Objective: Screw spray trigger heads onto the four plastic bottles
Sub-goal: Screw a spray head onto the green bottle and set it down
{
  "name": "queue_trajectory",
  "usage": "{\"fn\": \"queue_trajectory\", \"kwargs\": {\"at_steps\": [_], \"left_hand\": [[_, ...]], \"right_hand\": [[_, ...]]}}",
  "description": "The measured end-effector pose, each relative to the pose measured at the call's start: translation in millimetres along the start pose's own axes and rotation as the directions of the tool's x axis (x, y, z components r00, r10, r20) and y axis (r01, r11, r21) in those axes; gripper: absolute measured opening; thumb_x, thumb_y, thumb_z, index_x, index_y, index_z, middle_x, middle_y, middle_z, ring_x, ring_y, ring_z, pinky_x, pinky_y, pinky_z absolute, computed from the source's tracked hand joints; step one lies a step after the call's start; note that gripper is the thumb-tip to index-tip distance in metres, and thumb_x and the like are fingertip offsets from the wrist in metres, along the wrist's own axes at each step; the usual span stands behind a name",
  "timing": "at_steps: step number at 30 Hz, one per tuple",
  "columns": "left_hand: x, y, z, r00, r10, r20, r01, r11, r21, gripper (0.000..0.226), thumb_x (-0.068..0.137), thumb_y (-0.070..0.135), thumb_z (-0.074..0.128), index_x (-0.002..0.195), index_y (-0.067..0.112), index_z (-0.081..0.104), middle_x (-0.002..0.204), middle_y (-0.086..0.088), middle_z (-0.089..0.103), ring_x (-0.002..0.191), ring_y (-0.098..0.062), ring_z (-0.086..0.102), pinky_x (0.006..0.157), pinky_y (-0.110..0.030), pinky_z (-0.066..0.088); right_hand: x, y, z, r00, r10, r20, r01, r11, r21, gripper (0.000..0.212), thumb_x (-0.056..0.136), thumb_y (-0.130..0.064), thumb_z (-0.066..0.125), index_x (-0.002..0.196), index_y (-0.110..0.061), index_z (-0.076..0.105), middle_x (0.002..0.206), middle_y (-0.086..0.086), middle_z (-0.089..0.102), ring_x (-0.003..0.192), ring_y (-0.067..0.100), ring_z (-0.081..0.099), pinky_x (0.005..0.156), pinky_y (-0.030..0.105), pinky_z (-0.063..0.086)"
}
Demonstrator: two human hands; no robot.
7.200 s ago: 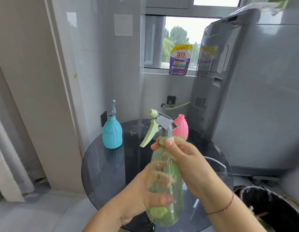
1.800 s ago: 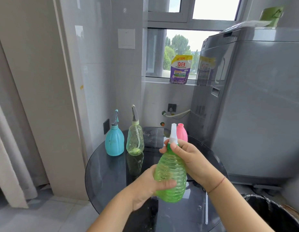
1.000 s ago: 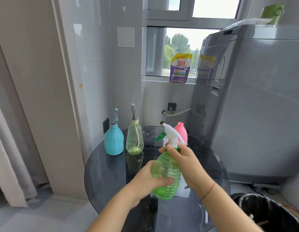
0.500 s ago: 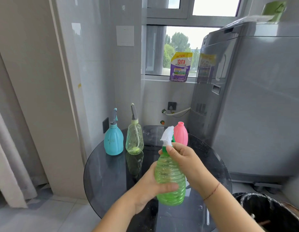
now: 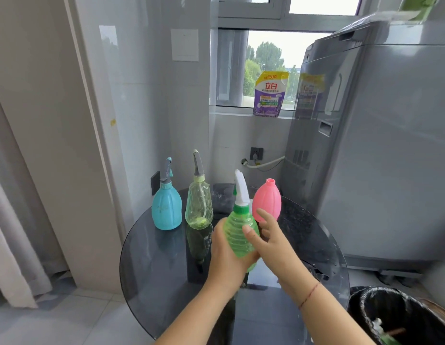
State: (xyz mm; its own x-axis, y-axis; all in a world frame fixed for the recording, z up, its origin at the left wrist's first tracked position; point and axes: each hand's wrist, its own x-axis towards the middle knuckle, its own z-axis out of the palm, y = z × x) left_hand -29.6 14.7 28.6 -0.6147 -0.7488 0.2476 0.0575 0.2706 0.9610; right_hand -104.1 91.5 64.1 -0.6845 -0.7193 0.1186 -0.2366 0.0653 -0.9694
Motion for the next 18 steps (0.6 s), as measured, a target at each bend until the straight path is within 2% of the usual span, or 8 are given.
{"fn": "queue_trajectory", "kwargs": {"at_steps": [2, 4, 7, 10, 11, 14, 16, 18], "left_hand": [[19, -3, 2, 0.999, -0.044, -0.006, 0.044, 0.993, 0.106, 0.077, 0.059, 0.037, 0.084, 0.123, 0.046, 0.042, 0.118, 0.01, 0.042, 0.11, -0.013, 0.053, 0.078, -0.021, 0.051], [38, -7, 6, 0.997, -0.076, -0.034, 0.082, 0.962, 0.261, 0.087, 0.061, 0.04, 0.084, 0.136, 0.036, 0.039, 0.126, -0.003, 0.04, 0.119, -0.025, 0.045, 0.092, -0.035, 0.05], [59, -10, 12, 0.993, -0.117, -0.033, 0.121, 0.946, 0.301, 0.101, 0.069, 0.036, 0.081, 0.15, 0.026, 0.02, 0.141, -0.009, 0.037, 0.133, -0.029, 0.034, 0.108, -0.045, 0.04], [78, -15, 20, 0.987, -0.15, -0.055, 0.159, 0.935, 0.317, 0.096, 0.078, 0.036, 0.075, 0.151, 0.021, 0.014, 0.151, -0.007, 0.029, 0.138, -0.029, 0.028, 0.111, -0.049, 0.038], [82, -15, 22, 0.983, -0.171, -0.065, 0.183, 0.926, 0.33, 0.094, 0.08, 0.035, 0.073, 0.152, 0.021, 0.012, 0.152, -0.007, 0.024, 0.139, -0.029, 0.027, 0.11, -0.048, 0.039], [97, -20, 25, 0.969, -0.238, -0.066, 0.247, 0.931, 0.267, 0.083, 0.085, 0.025, 0.068, 0.151, 0.019, 0.017, 0.147, -0.011, 0.029, 0.133, -0.028, 0.038, 0.105, -0.044, 0.045], [104, -24, 26, 0.966, -0.254, -0.055, 0.259, 0.944, 0.204, 0.073, 0.085, 0.016, 0.065, 0.147, 0.016, 0.027, 0.144, -0.013, 0.039, 0.127, -0.027, 0.046, 0.102, -0.044, 0.048], [107, -28, 27, 0.961, -0.274, -0.035, 0.276, 0.945, 0.175, 0.073, 0.087, 0.013, 0.062, 0.149, 0.016, 0.025, 0.149, -0.012, 0.037, 0.131, -0.027, 0.045, 0.105, -0.043, 0.046]], "right_hand": [[7, 13, -2, 0.993, 0.067, 0.094, -0.073, 0.995, 0.063, 0.057, 0.089, -0.027, 0.065, 0.14, -0.026, 0.041, 0.109, -0.01, 0.068, 0.093, -0.004, 0.067, 0.074, 0.012, 0.053], [19, 21, -2, 0.989, 0.113, 0.096, -0.126, 0.983, 0.134, 0.049, 0.089, -0.024, 0.065, 0.134, -0.03, 0.046, 0.095, -0.009, 0.072, 0.079, -0.005, 0.07, 0.064, 0.012, 0.054], [46, 25, 0, 0.989, 0.138, 0.051, -0.145, 0.965, 0.217, 0.047, 0.089, -0.02, 0.066, 0.132, -0.027, 0.048, 0.107, 0.003, 0.073, 0.092, 0.01, 0.072, 0.079, 0.028, 0.06], [77, 26, 4, 0.993, 0.109, 0.045, -0.117, 0.964, 0.238, 0.044, 0.089, -0.017, 0.066, 0.129, -0.021, 0.049, 0.106, 0.007, 0.072, 0.075, 0.001, 0.072, 0.062, 0.017, 0.057], [86, 28, 6, 0.994, 0.104, 0.044, -0.111, 0.967, 0.231, 0.043, 0.089, -0.016, 0.066, 0.129, -0.019, 0.05, 0.107, 0.007, 0.072, 0.077, 0.002, 0.072, 0.063, 0.018, 0.058], [116, 38, 11, 0.994, 0.102, 0.042, -0.108, 0.972, 0.208, 0.045, 0.088, -0.014, 0.067, 0.129, -0.018, 0.049, 0.112, 0.004, 0.069, 0.103, 0.02, 0.069, 0.092, 0.04, 0.056], [131, 46, 13, 0.992, 0.119, 0.048, -0.126, 0.97, 0.206, 0.045, 0.088, -0.015, 0.067, 0.128, -0.019, 0.048, 0.11, 0.001, 0.069, 0.105, 0.021, 0.067, 0.096, 0.042, 0.054], [140, 54, 15, 0.989, 0.138, 0.056, -0.147, 0.965, 0.218, 0.045, 0.088, -0.017, 0.067, 0.128, -0.02, 0.047, 0.108, 0.0, 0.069, 0.102, 0.02, 0.068, 0.093, 0.039, 0.055]]}}
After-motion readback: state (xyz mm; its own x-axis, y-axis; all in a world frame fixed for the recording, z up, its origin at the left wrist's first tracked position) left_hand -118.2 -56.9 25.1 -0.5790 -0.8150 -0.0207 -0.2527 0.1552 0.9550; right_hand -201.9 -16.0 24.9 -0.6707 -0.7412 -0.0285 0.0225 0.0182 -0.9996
